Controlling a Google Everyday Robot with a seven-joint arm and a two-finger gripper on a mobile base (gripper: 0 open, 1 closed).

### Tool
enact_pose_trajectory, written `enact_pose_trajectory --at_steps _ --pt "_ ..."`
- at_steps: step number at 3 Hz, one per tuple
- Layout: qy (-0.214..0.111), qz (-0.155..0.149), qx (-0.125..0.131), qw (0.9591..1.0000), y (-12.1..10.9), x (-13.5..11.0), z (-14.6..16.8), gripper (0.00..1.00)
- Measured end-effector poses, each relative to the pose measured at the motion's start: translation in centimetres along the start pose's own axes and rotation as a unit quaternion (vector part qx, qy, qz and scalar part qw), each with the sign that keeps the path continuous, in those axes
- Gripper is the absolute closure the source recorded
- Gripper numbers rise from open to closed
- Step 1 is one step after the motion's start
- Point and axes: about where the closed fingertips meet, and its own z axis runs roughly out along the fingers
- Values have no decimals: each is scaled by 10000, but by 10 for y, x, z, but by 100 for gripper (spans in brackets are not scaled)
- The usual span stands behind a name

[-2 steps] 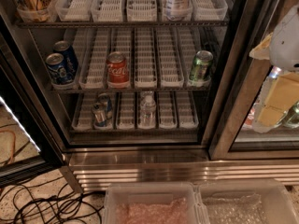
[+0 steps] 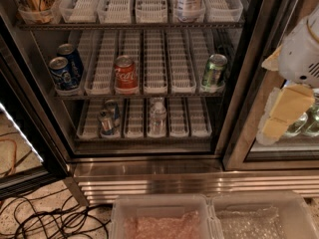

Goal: Pick water bottle from bottom shelf of fridge

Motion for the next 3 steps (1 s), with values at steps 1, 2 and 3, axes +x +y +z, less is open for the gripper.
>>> enact_pose_trajectory --at_steps 1,2,3 --pt "-93 502 -90 9987 5 -10 35 0" --pt "-119 939 -315 9950 14 -18 75 0" --pt "-119 940 -315 9950 14 -18 75 0"
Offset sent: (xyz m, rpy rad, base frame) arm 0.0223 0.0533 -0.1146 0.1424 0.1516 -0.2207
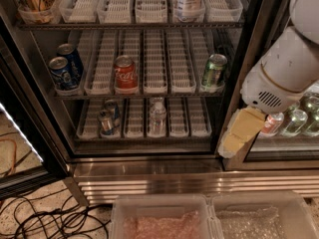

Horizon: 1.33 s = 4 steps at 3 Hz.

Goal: Pick water bottle from bottom shelf of fridge

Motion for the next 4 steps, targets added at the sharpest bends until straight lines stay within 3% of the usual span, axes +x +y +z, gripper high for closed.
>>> enact_pose_trajectory --at_steps 1,2,3,4 --pt "-221 259 -150 9993 11 -5 19 0" --pt "-432 808 -181 9956 25 -18 59 0" --pt "-507 1532 -50 9869 19 -21 96 0" --pt "-419 1958 -258 9794 15 -18 124 0"
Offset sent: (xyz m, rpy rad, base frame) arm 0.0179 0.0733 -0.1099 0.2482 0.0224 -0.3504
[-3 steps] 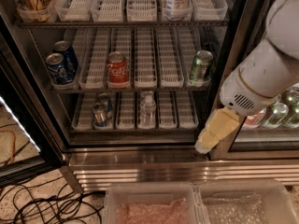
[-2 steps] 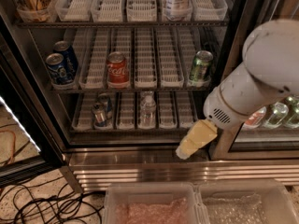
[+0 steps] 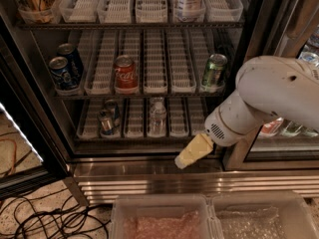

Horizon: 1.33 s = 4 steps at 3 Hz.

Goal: Pick water bottle from bottom shelf of fridge

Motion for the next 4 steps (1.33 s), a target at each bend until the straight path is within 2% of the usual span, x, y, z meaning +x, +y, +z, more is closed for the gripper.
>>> enact_pose_trajectory --at_steps 1,2,3,4 --pt "12 34 -16 10000 0 1 2 0" --pt "-152 79 -108 9998 5 -3 14 0" --pt "-365 355 -47 9987 10 -9 48 0" --pt "-796 910 128 9926 -5 -29 76 0"
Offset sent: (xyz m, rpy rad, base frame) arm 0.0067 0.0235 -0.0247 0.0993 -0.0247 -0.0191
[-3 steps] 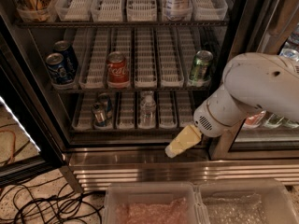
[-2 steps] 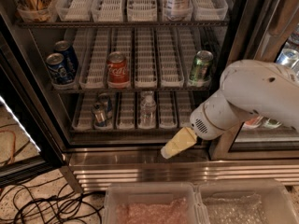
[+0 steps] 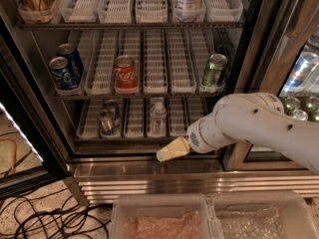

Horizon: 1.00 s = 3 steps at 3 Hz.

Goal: Pick water bottle from bottom shelf of fridge

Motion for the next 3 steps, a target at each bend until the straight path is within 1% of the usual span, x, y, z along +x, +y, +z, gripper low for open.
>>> enact_pose_trajectory --at_steps 1,2,3 --pt "-215 168 38 9996 -1 -11 -1 0" --pt "-215 168 38 9996 -1 -11 -1 0" --pt "-400 217 233 9987 1 -18 5 0"
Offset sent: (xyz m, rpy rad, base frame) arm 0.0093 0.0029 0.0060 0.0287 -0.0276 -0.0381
